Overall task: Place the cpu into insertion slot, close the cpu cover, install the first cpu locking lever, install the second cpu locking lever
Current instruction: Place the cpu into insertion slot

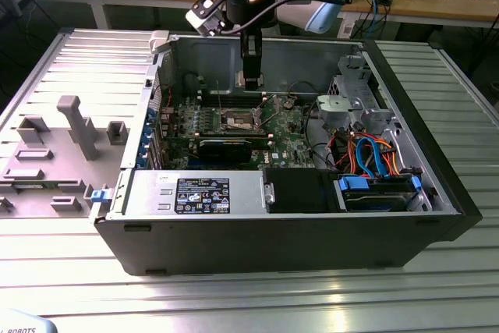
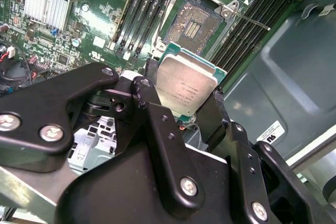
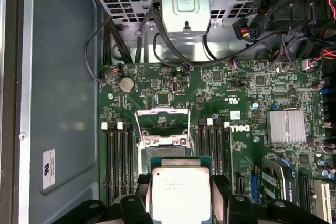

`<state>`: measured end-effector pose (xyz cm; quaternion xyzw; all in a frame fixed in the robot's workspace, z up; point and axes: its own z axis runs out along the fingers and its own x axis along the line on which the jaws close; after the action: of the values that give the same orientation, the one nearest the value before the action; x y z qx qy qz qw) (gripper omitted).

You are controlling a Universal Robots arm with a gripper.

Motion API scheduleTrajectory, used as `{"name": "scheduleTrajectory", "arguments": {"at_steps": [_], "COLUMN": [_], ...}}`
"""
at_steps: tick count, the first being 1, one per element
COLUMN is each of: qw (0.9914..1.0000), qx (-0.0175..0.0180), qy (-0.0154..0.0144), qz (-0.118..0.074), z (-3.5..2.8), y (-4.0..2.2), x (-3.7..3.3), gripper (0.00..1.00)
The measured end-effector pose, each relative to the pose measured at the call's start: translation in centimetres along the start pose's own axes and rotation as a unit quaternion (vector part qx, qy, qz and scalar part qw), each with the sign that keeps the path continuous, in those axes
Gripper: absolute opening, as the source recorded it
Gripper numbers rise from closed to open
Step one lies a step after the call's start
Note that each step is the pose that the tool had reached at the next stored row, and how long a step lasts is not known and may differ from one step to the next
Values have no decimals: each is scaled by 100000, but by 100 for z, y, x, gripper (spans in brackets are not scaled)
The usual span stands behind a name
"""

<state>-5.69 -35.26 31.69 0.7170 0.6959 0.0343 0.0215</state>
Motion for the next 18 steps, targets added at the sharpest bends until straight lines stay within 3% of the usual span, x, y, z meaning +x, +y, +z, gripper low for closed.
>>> {"name": "scheduleTrajectory", "arguments": {"at_steps": [18], "qw": [100000], "qx": [-8], "qy": [7], "qz": [6], "z": [21], "y": [-5], "x": [-1], "gripper": [54]}}
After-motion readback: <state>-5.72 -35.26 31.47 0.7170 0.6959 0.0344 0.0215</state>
